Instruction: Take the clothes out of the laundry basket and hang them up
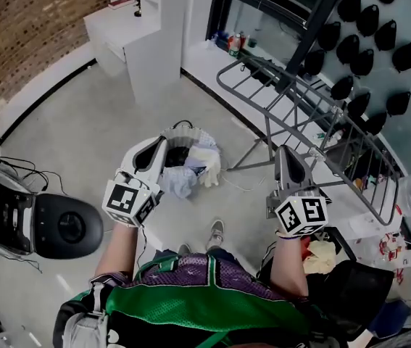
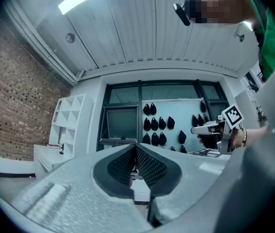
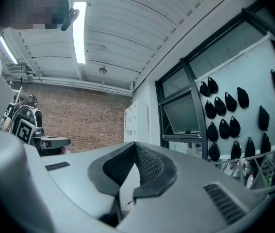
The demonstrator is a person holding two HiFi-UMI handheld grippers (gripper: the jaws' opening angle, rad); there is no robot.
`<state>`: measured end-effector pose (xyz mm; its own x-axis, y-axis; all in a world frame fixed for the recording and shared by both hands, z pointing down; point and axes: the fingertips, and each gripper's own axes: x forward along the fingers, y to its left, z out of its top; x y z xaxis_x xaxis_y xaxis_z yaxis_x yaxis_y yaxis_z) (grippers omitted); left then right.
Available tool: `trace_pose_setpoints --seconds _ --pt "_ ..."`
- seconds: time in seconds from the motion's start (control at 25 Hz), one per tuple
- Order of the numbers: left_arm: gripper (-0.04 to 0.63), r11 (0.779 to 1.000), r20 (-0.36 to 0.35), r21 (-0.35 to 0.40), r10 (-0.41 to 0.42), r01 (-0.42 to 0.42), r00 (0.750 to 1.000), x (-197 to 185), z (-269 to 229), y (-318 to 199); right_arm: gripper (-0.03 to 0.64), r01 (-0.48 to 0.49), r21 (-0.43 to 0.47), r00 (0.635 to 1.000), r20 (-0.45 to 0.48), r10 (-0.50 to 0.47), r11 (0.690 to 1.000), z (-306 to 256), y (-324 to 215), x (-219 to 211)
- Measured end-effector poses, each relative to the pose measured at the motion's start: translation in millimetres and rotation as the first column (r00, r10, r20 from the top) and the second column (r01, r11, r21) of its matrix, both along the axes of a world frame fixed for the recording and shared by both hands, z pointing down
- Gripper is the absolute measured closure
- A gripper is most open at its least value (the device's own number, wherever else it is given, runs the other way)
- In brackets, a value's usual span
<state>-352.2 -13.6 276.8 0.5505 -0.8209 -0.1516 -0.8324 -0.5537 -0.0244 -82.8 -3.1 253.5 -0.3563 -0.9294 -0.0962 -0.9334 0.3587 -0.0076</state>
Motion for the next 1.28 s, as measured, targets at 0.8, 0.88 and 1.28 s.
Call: trace_pose_setpoints --seconds 0.8,0.88,1.28 --pt "0.578 0.999 0.097 0.008 -0.038 0.038 0.995 4.9 8.2 -47.0 0.402 0.233 -0.114 0.97 -0.042 -0.239 0.966 44.6 -97.4 -50.6" --pt "0.578 0.999 0.084 -0.006 -0.049 0.049 0.995 9.6 14.3 -56.0 0.402 0.245 -0.144 0.967 -0.037 -0.253 0.959 60.3 -110.6 -46.9" --pt "0.577 0.981 0.078 -0.137 -0.129 0.139 0.989 35.0 79.2 -120.9 0.402 0.309 -0.337 0.941 -0.031 -0.338 0.889 175.5 -186.0 -25.1"
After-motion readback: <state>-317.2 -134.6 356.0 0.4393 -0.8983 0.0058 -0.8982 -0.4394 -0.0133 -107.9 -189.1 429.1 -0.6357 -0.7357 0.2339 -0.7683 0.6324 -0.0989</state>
